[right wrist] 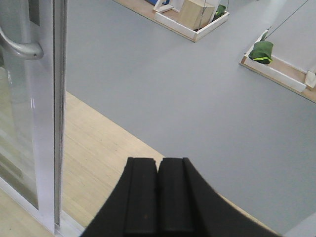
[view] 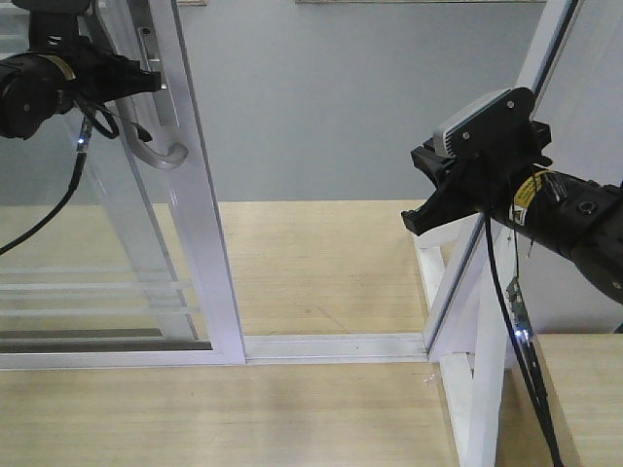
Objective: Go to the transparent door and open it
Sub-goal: 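Slide the glass panel farther open with the left gripper on the handle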
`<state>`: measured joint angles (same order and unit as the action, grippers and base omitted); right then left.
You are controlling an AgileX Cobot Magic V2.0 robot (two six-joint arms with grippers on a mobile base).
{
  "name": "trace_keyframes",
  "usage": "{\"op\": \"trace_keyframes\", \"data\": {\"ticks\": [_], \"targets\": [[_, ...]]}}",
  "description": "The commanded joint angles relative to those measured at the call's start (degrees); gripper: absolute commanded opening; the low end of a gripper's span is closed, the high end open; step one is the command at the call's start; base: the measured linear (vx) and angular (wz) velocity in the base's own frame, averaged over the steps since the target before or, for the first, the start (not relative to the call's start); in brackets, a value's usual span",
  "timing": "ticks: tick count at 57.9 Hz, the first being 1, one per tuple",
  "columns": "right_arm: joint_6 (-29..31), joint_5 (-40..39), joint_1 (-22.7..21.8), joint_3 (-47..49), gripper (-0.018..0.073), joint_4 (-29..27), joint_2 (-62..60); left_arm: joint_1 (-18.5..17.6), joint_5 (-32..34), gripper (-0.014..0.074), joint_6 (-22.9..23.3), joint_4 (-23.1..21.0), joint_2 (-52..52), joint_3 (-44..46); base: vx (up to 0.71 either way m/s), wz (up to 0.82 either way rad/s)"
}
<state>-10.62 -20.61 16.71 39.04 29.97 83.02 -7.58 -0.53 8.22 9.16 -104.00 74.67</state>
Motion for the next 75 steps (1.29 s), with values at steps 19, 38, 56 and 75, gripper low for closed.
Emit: {"op": "trace_keyframes", "data": {"ticks": [19, 38, 56, 75], "targets": [[0.08, -4.35, -0.26, 1.63, -0.0009, -0.87, -1.65, 5.54, 3.08, 0.002, -0.41, -0.04, 5.14, 1.9, 0.0, 0.0], [-0.19, -5.85, -0.26, 1.63, -0.0009, -0.87, -1.65, 6.53, -0.09, 0.002, -0.47, 0.19, 7.89, 1.63, 0.0, 0.0], [-2.33, -5.54, -0.26, 1.63, -0.0009, -0.81, -1.65, 6.53, 2.42, 0.002, -0.47, 5.35, 20.57, -11.64, 0.0, 0.0], [-5.7, 2.97, -0.26, 1.63, -0.0006, -0.76, -10.29, 6.53, 2.81, 0.002, -0.77, 6.6, 38.73, -29.19, 0.0, 0.0]]}}
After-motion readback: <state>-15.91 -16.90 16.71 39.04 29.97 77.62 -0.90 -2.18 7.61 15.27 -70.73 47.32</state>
